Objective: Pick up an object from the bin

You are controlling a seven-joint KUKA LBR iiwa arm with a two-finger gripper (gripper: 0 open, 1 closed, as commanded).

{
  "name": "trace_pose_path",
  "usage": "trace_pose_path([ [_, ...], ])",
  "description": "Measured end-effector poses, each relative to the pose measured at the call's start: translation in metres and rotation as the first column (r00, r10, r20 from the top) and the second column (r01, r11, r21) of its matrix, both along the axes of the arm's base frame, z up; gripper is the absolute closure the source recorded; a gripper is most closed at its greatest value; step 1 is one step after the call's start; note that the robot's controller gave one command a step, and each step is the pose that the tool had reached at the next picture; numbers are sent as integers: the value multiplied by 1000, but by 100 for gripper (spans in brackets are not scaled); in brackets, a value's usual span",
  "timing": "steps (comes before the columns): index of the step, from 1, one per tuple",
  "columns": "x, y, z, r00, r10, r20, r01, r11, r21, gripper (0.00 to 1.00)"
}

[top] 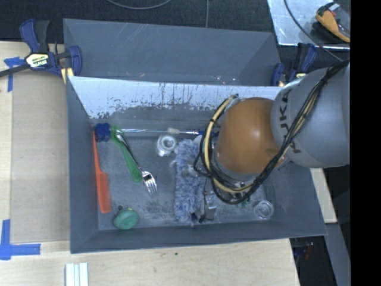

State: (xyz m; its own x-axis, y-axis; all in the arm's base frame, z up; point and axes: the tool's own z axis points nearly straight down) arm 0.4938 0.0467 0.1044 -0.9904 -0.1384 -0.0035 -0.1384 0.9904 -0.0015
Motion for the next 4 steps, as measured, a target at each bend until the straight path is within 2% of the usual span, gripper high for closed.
trace_pose_path([
  [1,2,6,0,1000,21,5,-21,1000,2,0],
  [2,15,-7,-31,998,66,7,-66,998,3,100],
  [3,15,-7,-31,998,65,7,-65,998,3,100],
  [4,17,-12,-23,998,61,15,-61,998,4,100],
])
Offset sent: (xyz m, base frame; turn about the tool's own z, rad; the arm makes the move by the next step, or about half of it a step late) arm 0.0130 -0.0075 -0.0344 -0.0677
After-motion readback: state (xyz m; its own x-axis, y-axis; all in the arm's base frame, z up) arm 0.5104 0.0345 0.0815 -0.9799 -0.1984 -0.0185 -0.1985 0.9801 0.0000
